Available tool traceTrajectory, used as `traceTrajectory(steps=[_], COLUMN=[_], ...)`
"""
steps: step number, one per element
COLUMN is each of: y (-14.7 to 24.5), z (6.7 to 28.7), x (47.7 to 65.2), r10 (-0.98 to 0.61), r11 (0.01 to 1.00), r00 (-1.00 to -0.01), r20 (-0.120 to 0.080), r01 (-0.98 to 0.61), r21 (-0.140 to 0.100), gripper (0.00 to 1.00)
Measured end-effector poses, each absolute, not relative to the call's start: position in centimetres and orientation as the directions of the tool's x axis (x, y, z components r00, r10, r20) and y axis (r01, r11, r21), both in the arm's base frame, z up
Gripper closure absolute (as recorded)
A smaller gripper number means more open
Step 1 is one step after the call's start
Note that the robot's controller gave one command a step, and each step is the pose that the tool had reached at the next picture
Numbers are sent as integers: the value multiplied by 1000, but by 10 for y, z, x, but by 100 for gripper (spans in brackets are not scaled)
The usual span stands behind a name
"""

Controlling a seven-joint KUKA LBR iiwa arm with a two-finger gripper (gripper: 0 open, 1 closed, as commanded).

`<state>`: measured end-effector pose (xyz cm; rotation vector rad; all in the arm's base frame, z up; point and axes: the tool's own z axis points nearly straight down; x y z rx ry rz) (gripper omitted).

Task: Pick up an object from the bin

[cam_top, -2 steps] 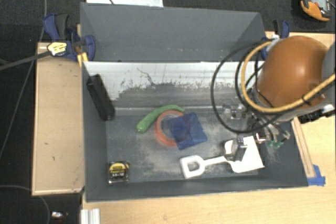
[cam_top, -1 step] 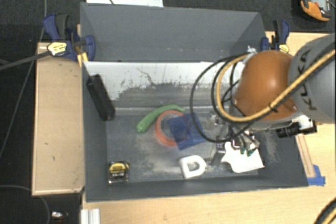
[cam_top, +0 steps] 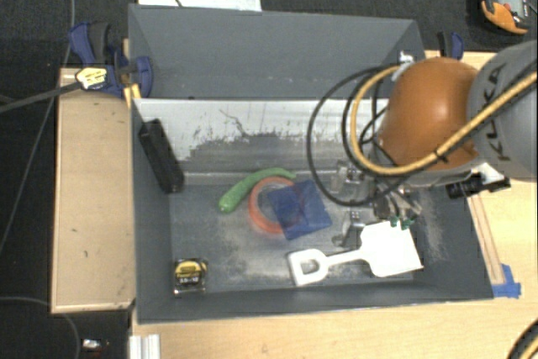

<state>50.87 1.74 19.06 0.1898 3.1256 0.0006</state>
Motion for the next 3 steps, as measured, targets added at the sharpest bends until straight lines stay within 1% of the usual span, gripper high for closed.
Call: traceTrajectory(steps=[1,2,3], y=[24,29,27], z=[162,140,89], x=[513,499,503], r10=[70,-97,-209], r11=[998,995,978], r00=[-997,-995,-978], r20=[-13,-4,-10], r01=[70,-97,-209], r21=[1,-1,-1], gripper=[0,0,0])
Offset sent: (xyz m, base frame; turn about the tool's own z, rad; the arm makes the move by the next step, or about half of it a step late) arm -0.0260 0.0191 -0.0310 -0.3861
